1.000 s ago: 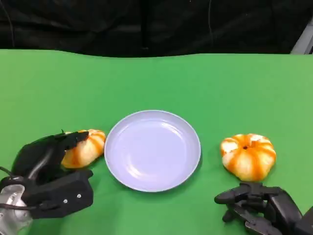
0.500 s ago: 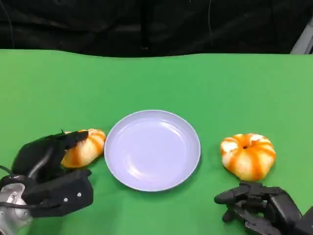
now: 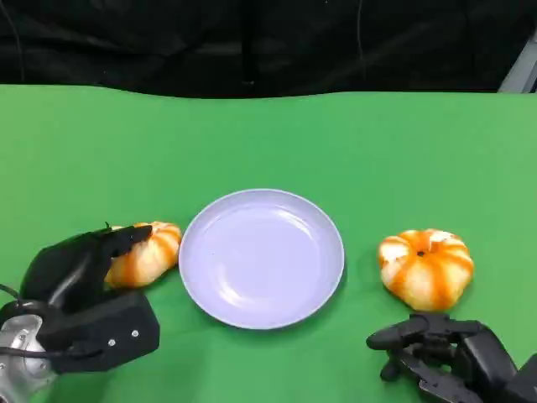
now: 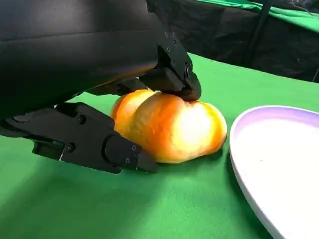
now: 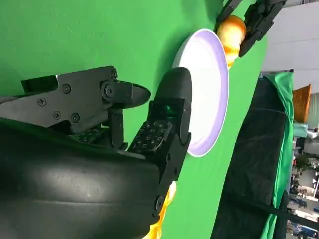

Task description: Grasp the bread from the table and place it into the plate.

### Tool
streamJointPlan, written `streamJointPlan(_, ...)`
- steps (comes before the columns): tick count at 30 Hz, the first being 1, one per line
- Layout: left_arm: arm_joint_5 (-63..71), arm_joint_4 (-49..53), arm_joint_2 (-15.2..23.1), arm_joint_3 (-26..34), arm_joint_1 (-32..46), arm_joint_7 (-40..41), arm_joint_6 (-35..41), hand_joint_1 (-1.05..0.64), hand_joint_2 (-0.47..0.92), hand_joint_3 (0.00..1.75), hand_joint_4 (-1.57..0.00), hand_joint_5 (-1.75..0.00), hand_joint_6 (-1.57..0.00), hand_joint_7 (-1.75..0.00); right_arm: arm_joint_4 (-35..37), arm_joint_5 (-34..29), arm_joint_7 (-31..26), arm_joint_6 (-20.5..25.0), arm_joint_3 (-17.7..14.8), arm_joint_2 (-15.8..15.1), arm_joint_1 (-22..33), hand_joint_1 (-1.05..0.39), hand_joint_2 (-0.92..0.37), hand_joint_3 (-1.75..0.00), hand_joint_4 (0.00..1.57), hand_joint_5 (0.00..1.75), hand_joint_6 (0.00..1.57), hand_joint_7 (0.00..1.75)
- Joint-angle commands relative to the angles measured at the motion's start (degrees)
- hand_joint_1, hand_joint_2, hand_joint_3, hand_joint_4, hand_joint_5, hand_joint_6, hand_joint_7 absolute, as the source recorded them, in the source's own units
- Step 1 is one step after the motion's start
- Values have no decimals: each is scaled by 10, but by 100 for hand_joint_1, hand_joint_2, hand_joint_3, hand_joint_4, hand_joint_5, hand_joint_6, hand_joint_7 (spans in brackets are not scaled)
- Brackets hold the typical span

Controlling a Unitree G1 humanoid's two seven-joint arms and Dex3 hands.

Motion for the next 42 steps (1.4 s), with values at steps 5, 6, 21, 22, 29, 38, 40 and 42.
streamJointPlan(5,7,7,6,-10,-3,9,9,-5,91,3,-78,-16,-89,-7,-3,7,0,-2,-4,-6,2,-4,-92,-39,79,119,104,43)
streamJointPlan(6,9,7,5,-11,-4,15,10,-4,92,4,-89,-21,-100,-7,-3,7,0,-2,-4,-6,2,-4,-92,-40,79,119,104,43)
streamJointPlan(21,-10,20,-5,-6,-3,61,0,-3,91,4,-64,-126,-126,-5,-3,-2,-7,-5,-2,-7,2,-5,-92,-39,79,118,104,44)
streamJointPlan(22,-11,20,-5,-6,-3,61,1,-3,91,3,-63,-128,-126,-5,-3,-2,-7,-5,-2,-7,2,-5,-92,-39,79,118,104,44)
streamJointPlan(29,-17,23,-9,6,0,82,-3,-3,90,1,-74,-106,-127,-4,-3,-1,-5,-2,-2,-8,2,-5,-92,-40,79,118,104,43)
streamJointPlan(38,-17,24,-13,12,1,101,-2,-1,89,0,-76,-105,-127,-3,-1,-3,-7,-6,-2,-8,1,-4,-92,-39,79,118,104,43)
streamJointPlan(40,-18,23,-13,15,2,108,-3,-1,89,0,-76,-106,-127,-3,0,-4,-7,-8,-2,-8,1,-4,-92,-39,79,118,104,43)
streamJointPlan(42,-19,20,-14,19,4,117,-3,-1,90,0,-79,-95,-127,-2,-1,-5,-9,-6,-2,-8,2,-4,-92,-40,79,118,104,43)
